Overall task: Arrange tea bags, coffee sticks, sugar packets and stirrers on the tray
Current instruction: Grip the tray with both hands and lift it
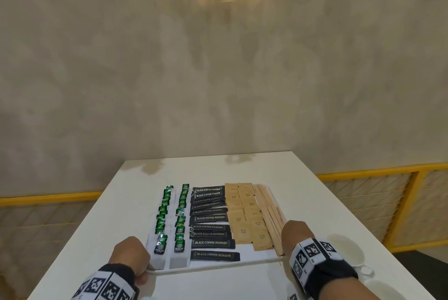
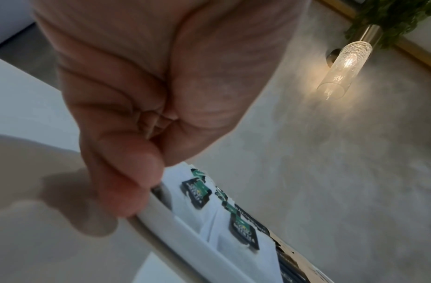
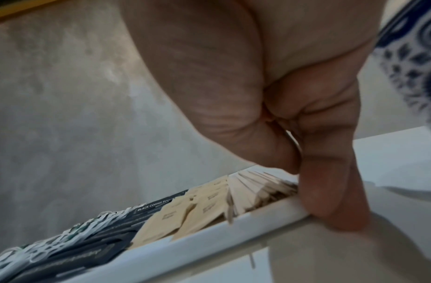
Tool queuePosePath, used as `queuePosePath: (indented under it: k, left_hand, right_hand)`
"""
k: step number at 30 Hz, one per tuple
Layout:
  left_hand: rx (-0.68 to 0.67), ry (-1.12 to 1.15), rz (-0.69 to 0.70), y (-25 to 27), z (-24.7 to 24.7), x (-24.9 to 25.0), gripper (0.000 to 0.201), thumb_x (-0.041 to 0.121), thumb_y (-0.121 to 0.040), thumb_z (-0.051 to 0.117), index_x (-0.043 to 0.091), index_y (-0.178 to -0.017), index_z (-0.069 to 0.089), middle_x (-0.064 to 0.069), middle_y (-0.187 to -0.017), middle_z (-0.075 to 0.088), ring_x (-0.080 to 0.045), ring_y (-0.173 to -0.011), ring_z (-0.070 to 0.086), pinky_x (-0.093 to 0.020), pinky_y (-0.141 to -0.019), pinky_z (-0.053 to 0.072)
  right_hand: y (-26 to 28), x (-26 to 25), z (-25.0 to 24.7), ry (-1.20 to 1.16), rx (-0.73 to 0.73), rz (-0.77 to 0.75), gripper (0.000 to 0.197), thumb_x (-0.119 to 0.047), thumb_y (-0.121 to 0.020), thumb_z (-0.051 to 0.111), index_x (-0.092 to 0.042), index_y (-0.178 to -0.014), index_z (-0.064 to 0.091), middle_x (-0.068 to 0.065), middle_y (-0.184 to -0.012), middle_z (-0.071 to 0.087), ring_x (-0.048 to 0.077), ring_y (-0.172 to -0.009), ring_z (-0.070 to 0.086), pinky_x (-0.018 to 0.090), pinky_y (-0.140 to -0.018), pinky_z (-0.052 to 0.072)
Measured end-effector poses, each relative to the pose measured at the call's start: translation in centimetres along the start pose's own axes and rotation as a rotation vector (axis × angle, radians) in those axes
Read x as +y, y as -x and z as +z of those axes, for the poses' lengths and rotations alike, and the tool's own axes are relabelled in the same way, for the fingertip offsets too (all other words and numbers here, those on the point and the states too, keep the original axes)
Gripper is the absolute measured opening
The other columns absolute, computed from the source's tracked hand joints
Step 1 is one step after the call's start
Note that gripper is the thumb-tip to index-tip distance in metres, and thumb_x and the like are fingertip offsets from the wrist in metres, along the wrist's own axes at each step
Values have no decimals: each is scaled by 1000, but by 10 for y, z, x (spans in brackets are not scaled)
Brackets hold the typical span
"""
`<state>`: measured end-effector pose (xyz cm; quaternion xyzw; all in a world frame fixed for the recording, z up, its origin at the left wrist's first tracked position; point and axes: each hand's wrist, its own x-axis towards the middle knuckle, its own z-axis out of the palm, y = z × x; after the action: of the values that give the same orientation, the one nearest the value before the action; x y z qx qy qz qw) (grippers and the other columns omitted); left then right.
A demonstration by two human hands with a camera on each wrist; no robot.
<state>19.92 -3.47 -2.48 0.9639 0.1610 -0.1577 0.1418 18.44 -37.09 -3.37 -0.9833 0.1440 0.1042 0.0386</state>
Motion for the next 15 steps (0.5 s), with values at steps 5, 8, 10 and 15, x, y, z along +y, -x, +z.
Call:
queuePosePath:
  k: [5,8,10,15]
  left_hand:
    - [68,-12,-29,-26,-6,7,45,21,-89,62,21,-45,56,11,-58,54,-4,-58,53,-12,-38,31]
    - [86,-45,-35,-40,-10,12,53,19,-87,62,17,-34,54,11,-59,47,-8,-76,58,-12,-45,33]
    - [122,-46,14,-46,-14,16,28,23,-87,60,22,-61,69,10,-64,44,-9,-91,60,-12,-59,40]
    - [148,-42,-1,-67,-17,23,17,29,-83,64,21,-69,60,10,-69,48,-8,-81,54,-14,-61,37]
  right_hand:
    - [-23,-9,-5,-1,54,-23,25,-16,-100,47,-10,-121,58,1,-125,62,12,-114,61,12,-77,42]
    - [-38,-14,-11,45,34,-42,14,-17,-98,50,-12,-105,62,0,-123,63,12,-111,62,11,-71,38]
    - [-46,-18,-16,40,36,-37,13,-18,-97,53,-13,-105,62,-2,-120,64,11,-111,62,11,-72,39]
    - [-65,-29,-25,-26,64,-15,18,-17,-98,50,-13,-109,64,-5,-114,66,11,-112,62,13,-84,46]
